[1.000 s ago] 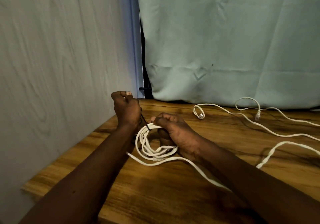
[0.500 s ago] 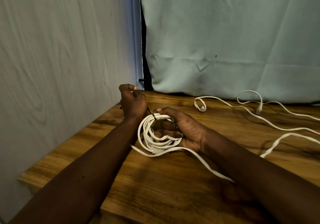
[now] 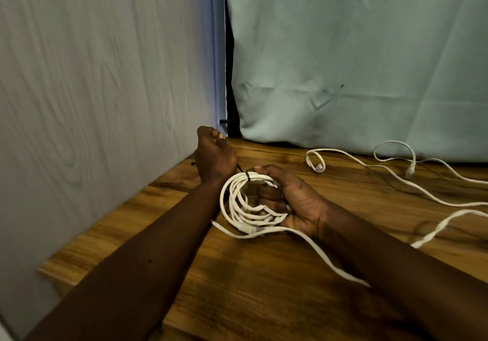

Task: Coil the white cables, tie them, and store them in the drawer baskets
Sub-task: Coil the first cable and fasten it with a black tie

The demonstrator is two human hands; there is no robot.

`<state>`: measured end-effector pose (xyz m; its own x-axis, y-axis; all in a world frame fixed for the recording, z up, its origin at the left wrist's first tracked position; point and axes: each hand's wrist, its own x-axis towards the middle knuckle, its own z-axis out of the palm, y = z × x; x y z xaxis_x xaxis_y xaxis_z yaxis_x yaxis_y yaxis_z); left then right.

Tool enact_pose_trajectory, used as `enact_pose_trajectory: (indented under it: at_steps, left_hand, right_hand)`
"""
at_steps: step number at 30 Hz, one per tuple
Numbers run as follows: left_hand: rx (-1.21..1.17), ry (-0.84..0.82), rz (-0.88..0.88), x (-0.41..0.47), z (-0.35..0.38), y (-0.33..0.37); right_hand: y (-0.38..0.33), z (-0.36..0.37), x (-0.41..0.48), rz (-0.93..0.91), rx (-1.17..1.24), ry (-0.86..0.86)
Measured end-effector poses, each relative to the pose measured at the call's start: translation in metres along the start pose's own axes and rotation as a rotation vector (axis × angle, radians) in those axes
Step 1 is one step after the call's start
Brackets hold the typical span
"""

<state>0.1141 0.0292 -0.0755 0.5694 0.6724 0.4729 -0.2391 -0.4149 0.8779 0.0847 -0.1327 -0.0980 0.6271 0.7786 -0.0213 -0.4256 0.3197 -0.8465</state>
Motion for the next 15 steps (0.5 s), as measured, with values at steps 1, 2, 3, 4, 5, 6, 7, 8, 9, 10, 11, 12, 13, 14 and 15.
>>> enact_pose_trajectory:
  at_steps: [1,2,3,4,5,6,7,8,9,10,11,12,13,14,15]
  left_hand:
    - [-0.011,-0.026,0.003,0.001,-0.001,-0.001]
    - [-0.027,-0.056,0.008,0.003,-0.002,-0.003]
    - [-0.041,-0.088,0.016,0.004,-0.003,-0.005]
    - [-0.051,-0.12,0.02,0.005,-0.004,-0.006]
    - [-0.058,-0.154,0.018,0.006,-0.006,-0.006]
    - [-0.071,-0.185,0.018,0.006,-0.008,-0.007]
    - [-0.078,-0.214,0.022,0.006,-0.009,-0.006]
    - [-0.076,-0.235,0.037,0.006,-0.01,-0.005]
    - [-0.055,-0.249,0.062,0.004,-0.012,-0.004]
    - [-0.027,-0.255,0.097,0.003,-0.012,-0.002]
    - [0.0,-0.251,0.128,0.002,-0.014,-0.002]
    - [0.019,-0.243,0.158,0.002,-0.014,-0.002]
    - [0.039,-0.23,0.187,0.001,-0.015,-0.003]
    - [0.055,-0.21,0.216,0.001,-0.016,-0.003]
    - [0.064,-0.185,0.235,0.001,-0.017,-0.003]
  right_hand:
    - [0.002,0.001,-0.001,-0.029,-0.009,0.005]
    - [0.003,0.001,-0.001,-0.059,-0.022,0.012]
    - [0.004,0.002,-0.002,-0.086,-0.034,0.025]
    - [0.005,0.002,-0.002,-0.108,-0.044,0.047]
    - [0.005,0.002,-0.003,-0.122,-0.049,0.065]
    - [0.004,0.002,-0.003,-0.131,-0.039,0.083]
    - [0.004,0.002,-0.004,-0.138,-0.019,0.108]
    - [0.003,0.001,-0.006,-0.142,0.007,0.134]
    - [0.001,0.002,-0.008,-0.153,0.035,0.164]
    - [-0.002,0.003,-0.011,-0.171,0.057,0.188]
    - [-0.005,0.005,-0.014,-0.191,0.067,0.203]
    - [-0.009,0.007,-0.018,-0.217,0.063,0.219]
    - [-0.014,0.008,-0.022,-0.244,0.053,0.233]
    - [-0.018,0.008,-0.026,-0.264,0.038,0.253]
    - [-0.022,0.008,-0.03,-0.26,0.032,0.27]
